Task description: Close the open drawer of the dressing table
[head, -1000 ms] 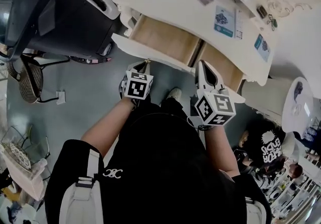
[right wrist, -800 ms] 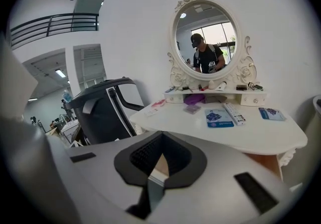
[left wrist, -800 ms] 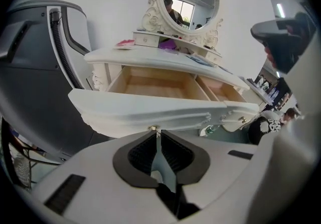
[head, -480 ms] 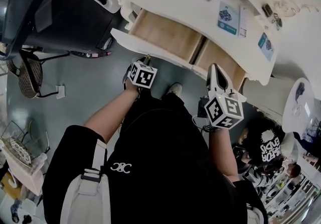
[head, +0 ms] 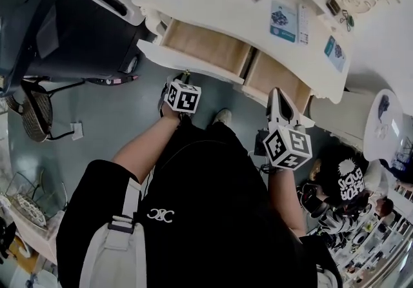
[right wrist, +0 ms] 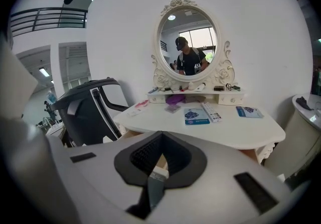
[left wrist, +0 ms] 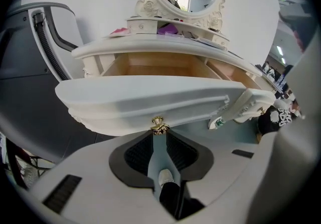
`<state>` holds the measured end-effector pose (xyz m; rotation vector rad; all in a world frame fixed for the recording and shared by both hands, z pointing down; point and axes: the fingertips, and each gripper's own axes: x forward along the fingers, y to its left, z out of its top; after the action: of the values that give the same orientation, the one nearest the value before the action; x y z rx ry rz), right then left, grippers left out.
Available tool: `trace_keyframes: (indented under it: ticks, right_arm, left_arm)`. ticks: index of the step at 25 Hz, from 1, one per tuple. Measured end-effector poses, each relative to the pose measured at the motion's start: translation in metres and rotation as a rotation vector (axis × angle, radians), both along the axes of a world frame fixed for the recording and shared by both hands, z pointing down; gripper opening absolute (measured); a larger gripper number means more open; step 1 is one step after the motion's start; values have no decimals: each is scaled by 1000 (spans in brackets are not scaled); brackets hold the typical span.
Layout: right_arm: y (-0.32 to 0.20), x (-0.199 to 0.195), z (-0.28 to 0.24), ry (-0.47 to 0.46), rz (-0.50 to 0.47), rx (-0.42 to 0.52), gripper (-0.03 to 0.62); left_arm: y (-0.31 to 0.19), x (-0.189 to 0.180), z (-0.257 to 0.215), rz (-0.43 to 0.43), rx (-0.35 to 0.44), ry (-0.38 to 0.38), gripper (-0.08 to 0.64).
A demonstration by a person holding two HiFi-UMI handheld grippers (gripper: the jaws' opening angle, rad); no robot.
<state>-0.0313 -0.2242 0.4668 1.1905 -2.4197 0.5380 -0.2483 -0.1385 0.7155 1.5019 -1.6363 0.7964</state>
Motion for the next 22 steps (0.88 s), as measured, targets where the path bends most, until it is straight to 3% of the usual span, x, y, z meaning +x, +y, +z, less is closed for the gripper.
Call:
trace_keyframes:
  ticks: [22]
  right_arm:
    - [9, 75, -11, 34, 282, 62, 11]
  left_arm:
    - [-124, -30, -5, 54, 68, -72, 78]
